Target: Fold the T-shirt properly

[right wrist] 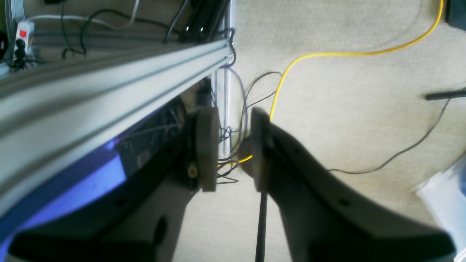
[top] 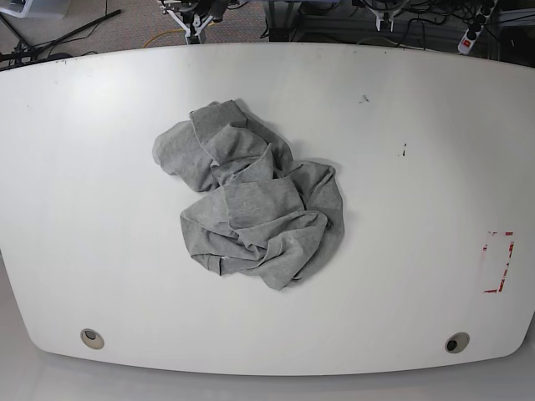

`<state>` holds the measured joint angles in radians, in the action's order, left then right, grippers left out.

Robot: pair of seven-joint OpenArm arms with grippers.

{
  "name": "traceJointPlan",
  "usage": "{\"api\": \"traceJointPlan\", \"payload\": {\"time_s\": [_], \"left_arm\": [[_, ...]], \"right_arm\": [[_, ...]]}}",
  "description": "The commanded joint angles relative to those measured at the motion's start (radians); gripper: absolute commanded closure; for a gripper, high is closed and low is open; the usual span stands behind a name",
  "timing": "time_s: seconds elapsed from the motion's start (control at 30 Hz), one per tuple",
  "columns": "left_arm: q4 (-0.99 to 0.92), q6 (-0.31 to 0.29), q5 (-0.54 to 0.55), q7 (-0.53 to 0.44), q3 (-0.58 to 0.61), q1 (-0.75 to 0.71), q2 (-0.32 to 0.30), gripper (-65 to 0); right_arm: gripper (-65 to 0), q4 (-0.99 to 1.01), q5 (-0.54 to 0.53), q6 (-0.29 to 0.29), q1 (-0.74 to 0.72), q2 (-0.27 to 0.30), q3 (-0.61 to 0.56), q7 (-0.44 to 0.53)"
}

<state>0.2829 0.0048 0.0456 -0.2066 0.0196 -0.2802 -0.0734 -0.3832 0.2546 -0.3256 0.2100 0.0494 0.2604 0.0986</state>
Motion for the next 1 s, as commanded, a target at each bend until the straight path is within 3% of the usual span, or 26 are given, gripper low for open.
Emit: {"api": "traceJointPlan", "payload": {"time_s": [0.0, 0.4, 0.6, 0.8, 0.97], "left_arm": [[0.088, 0.004, 0.001, 0.002, -0.004, -0.061, -0.006, -39.3], [0.444, 0.004, 0.001, 0.002, -0.005, -0.311, -0.009, -39.3], [0.646, 0.004, 0.004, 0.002, -0.005, -0.454, -0.038, -39.2], [0.818, 0.004, 0.006, -0.001, -0.007, -0.574, -0.039, -39.2], [0.967, 0.004, 0.006, -0.001, -0.028, -0.673, -0.056, -39.2]], "right_arm": [[-13.6, -0.050, -0.005, -0.007, 0.032, 0.005, 0.003, 0.014], [-13.6, -0.466, -0.011, -0.013, 0.271, -0.030, 0.000, -0.052], [-13.6, -0.650, -0.082, -0.019, 0.383, -0.027, -0.002, -0.086], [-13.6, -0.788, -0.088, -0.083, 0.489, -0.026, -0.002, -0.089], [-13.6, -0.936, -0.093, -0.082, 0.589, -0.032, -0.002, -0.089]]}}
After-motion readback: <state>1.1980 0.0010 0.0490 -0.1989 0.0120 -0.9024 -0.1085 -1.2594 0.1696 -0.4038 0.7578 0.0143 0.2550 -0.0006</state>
